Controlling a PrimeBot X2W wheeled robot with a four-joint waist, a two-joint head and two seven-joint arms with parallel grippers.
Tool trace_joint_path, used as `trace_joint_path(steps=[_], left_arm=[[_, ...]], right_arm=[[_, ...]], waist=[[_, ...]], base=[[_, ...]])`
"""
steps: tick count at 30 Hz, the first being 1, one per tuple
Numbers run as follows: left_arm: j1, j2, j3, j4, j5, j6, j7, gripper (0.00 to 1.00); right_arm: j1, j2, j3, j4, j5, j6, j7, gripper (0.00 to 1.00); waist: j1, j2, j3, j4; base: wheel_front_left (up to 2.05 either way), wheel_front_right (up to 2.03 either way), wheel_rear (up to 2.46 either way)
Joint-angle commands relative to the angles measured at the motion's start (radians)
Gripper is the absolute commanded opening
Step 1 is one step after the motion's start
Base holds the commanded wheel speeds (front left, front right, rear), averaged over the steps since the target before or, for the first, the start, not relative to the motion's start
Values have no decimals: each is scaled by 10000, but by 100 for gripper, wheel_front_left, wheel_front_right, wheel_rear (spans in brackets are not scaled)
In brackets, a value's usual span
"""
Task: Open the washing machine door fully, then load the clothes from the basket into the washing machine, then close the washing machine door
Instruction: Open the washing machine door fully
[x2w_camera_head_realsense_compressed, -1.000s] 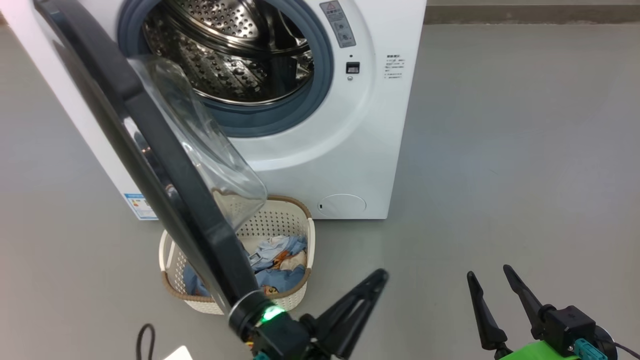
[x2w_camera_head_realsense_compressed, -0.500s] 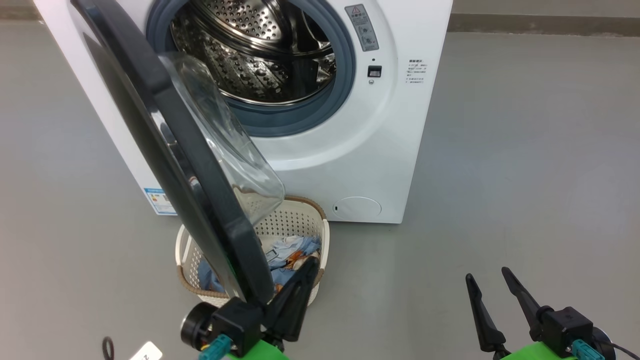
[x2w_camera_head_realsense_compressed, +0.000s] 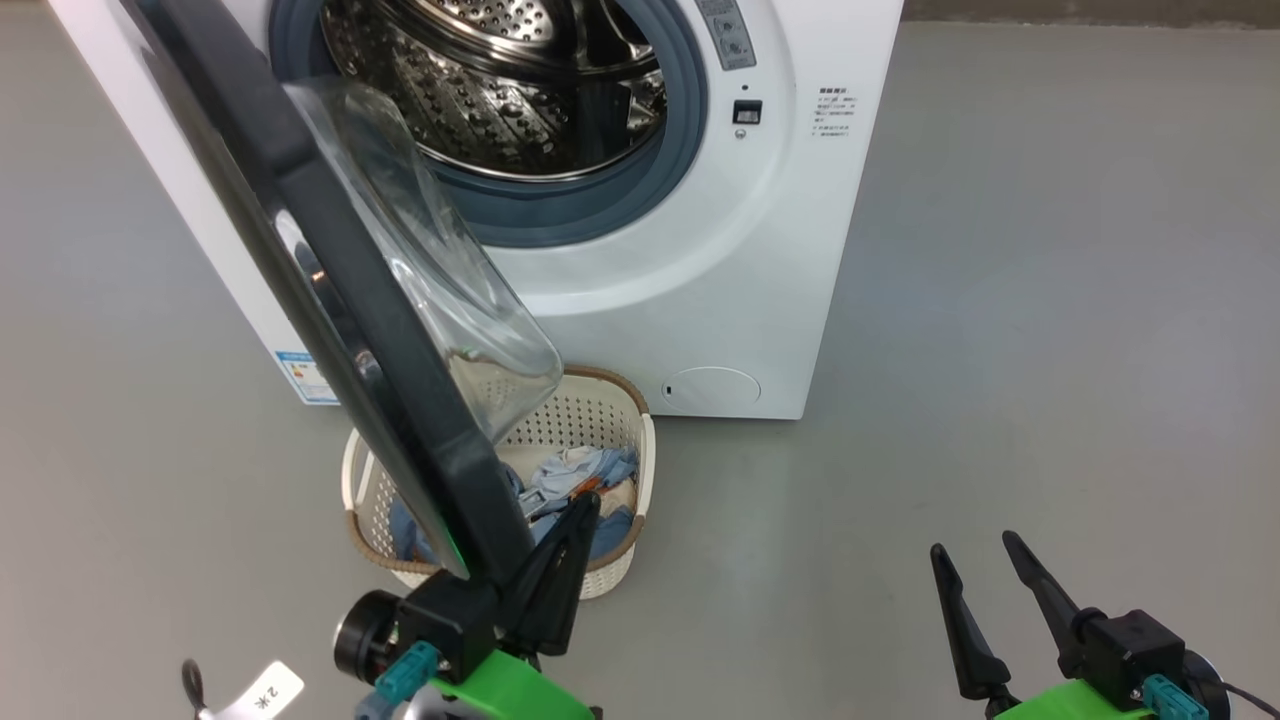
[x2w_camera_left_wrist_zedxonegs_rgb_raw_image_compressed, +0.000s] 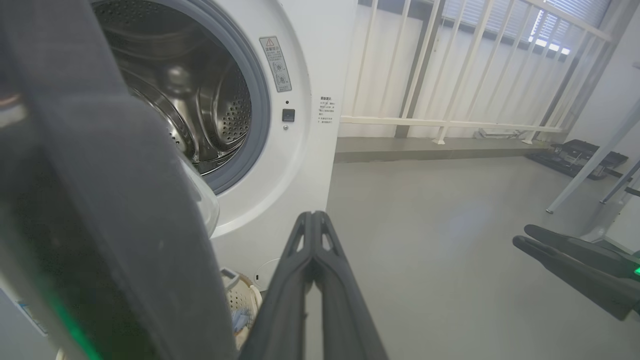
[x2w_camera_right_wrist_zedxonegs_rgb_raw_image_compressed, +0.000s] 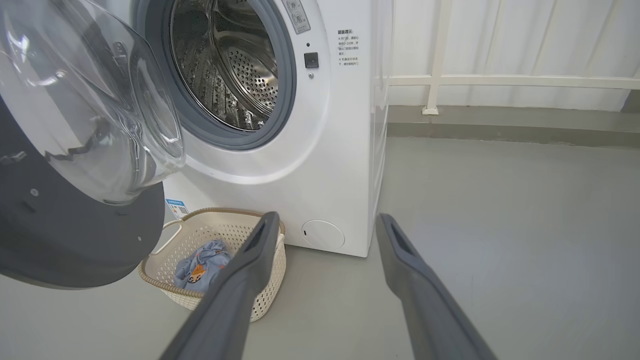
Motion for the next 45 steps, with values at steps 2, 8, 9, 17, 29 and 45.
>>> trace_joint_path(steps=[2,8,9,17,29,45], left_arm=[[-492,29,405,-151,-99,74,-110,0],[-570,3,467,-45,-168,137,-132,0],[-571,0,458,-34,-170,148,-132,0],[-608,4,499,91,-259,279,-60,0],[-690,6,593,44,-447,397,-35,0],[-497,156,659,-125,-538,705,101,0]], right_arm=[[-493,-51,279,-208,-1,16,-120,100],[-563,-51,289,-155,36,16,-120,100],[-565,-51,308,-145,44,16,-120,100],[-643,-51,298,-117,81,16,-120,100],[-743,-51,352,-37,128,16,-120,100],[-767,-51,378,60,210,16,-120,100]], waist=[[0,0,63,21],[0,0,132,85],[0,0,143,94],[0,0,289,166],[0,0,443,434],[0,0,503,1062]], base=[[0,0,0],[0,0,0],[0,0,0],[0,0,0],[0,0,0],[0,0,0]])
